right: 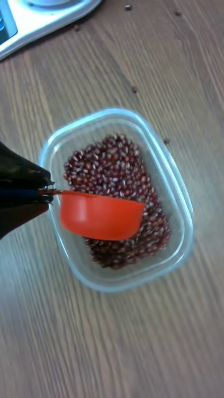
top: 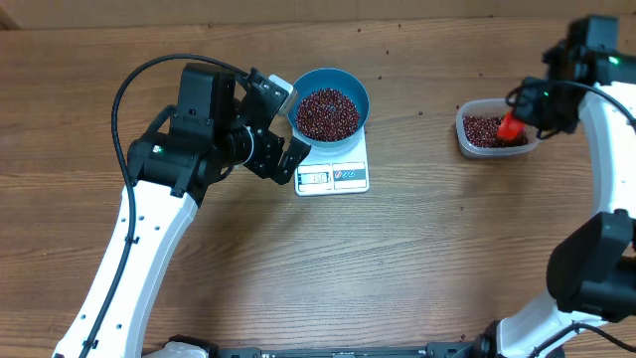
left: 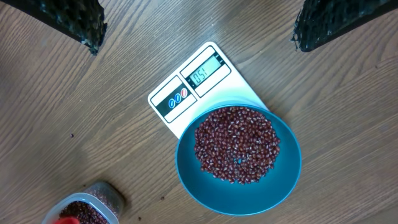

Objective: Scoop item into bowl and weigh 150g on scale

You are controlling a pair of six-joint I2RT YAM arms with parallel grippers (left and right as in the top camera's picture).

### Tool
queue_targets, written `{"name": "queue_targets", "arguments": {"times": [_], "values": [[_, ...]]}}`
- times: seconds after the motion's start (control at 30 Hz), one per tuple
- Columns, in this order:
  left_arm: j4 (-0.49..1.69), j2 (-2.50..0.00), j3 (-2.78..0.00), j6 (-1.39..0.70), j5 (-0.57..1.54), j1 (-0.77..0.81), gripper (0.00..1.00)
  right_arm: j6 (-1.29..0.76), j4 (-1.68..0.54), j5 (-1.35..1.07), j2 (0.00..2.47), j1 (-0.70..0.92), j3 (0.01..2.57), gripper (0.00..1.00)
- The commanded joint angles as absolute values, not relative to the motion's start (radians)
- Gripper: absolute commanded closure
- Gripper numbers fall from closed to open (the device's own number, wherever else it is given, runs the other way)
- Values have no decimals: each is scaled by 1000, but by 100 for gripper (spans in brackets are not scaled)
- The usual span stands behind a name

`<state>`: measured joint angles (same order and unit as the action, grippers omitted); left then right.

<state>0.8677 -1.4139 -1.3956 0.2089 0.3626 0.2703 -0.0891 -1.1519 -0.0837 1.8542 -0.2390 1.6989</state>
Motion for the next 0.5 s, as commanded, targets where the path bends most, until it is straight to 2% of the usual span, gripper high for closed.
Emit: {"name": "queue_targets", "arguments": {"times": [0.0, 0.07, 0.13, 0.23, 0.3, 0.47], "values": [[863, -1407, -1418, 194, 355, 269, 0, -139, -1095, -248, 1835, -297, 1641, 96], [863, -1407, -1418, 194, 355, 269, 0, -139, -1062, -315, 1835, -323, 1616, 95], [863, -1407, -1418, 194, 355, 269, 1, -139, -1032, -369, 1835, -344, 1593, 80], [863, -1407, -1419, 194, 355, 269, 1, -139, -1010, -398, 1836, -360, 1567, 65], [863, -1407, -1418, 194, 355, 269, 1, -138, -1014, -398, 1841, -360, 1561, 56], [863, -1407, -1419, 194, 355, 269, 1, -138, -1055, -348, 1843, -360, 1557, 43]]}}
